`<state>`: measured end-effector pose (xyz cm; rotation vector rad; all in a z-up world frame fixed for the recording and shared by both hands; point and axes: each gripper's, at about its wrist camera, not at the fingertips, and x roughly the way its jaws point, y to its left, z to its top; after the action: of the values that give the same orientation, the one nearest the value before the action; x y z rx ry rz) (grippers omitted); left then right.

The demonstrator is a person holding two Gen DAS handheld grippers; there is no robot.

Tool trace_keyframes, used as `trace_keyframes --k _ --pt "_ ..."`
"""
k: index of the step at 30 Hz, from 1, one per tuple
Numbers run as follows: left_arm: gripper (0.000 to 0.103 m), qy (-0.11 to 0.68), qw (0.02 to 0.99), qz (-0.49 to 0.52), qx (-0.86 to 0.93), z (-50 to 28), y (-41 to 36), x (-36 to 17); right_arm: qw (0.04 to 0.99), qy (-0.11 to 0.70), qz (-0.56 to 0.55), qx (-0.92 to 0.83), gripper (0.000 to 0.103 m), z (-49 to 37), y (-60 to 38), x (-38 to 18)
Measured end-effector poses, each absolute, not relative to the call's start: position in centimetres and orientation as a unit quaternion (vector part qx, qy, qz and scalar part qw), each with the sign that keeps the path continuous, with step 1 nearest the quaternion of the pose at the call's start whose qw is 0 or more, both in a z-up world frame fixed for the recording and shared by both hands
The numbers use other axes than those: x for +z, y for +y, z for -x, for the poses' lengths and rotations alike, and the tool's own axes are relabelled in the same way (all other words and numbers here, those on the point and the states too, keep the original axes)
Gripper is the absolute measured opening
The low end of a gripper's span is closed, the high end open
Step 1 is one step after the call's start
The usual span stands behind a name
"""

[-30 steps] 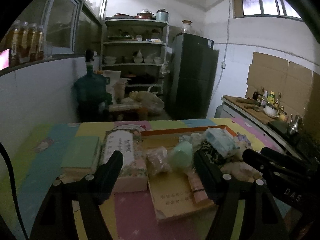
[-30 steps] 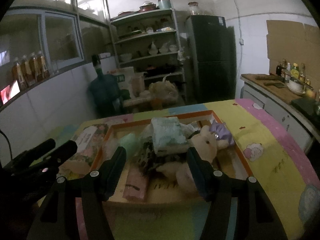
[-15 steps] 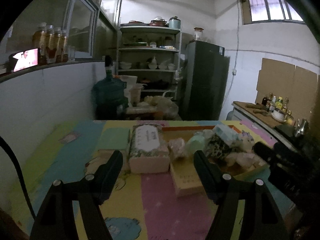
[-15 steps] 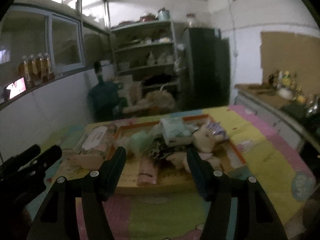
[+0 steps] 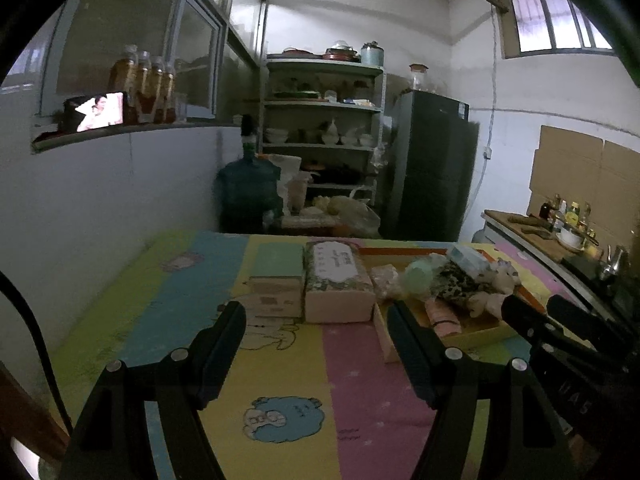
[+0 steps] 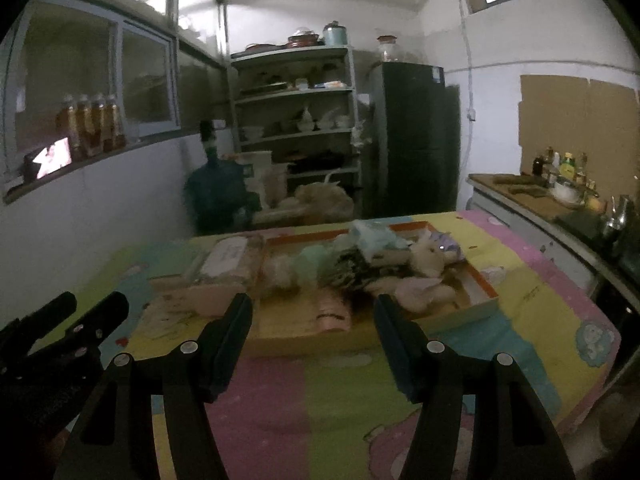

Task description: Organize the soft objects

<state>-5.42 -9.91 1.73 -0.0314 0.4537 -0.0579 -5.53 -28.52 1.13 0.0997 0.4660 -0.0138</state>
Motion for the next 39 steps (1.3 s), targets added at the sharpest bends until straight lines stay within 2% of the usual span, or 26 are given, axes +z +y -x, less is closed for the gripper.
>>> trace_keyframes --k 39 --pt "0.073 0.222 0.975 0.021 -0.015 6.8 -7.6 2.1 0.97 0.237 -0.034 0.033 0.065 6.8 -26.0 1.2"
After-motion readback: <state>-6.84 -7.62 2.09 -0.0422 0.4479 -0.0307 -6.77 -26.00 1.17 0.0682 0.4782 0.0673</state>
